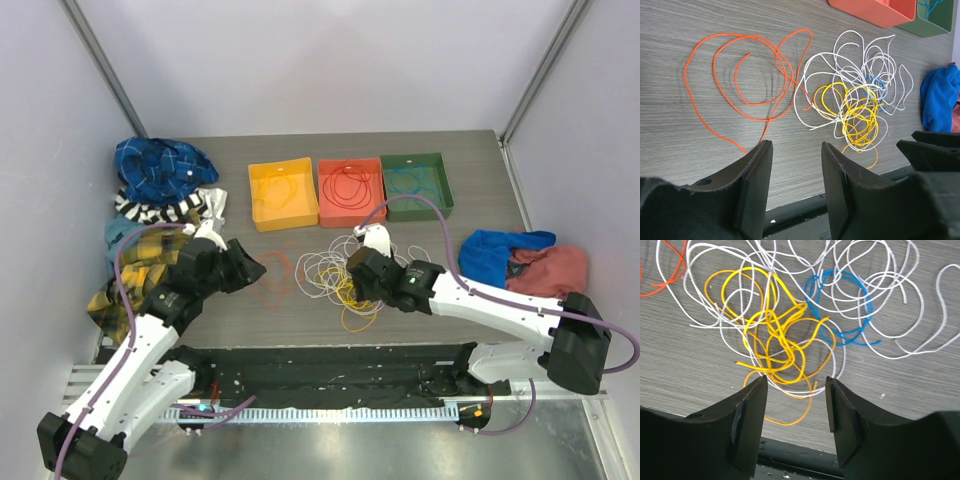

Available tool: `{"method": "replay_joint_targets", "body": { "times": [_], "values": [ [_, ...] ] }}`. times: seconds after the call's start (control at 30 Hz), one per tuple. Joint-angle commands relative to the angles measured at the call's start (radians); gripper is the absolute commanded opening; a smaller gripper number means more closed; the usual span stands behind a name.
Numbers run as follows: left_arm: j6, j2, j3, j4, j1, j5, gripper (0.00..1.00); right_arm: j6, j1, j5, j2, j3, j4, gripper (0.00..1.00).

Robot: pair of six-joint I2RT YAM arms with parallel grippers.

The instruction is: Untangle the cables

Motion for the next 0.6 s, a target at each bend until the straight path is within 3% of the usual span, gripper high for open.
{"method": "replay_joint_targets", "body": {
  "times": [0.0,0.4,0.5,0.53,0.57],
  "values": [
    [0.003,0.008,-0.011,0.014,-0.004,0.005,0.48,0.063,0.003,-0.034,0.0,-0.053,0.129,0.57],
    [0.004,0.025,-0.014,0.022,-0.004,0.001,0.48,0.028,-0.029,-0.048,0.133,-0.122,0.286,0.51],
    [0.006,0.027,-0.016,0.019,-0.004,0.0,0.48,0.017,-0.046,-0.049,0.164,-0.129,0.309,0.36],
    [0.006,0.028,-0.013,0.019,-0.002,-0.002,0.48,0.014,-0.047,-0.045,0.166,-0.13,0.313,0.23],
    [0.006,0.025,-0.013,0.019,-0.004,-0.003,0.49,0.012,-0.049,-0.043,0.159,-0.129,0.313,0.17]
  ]
}}
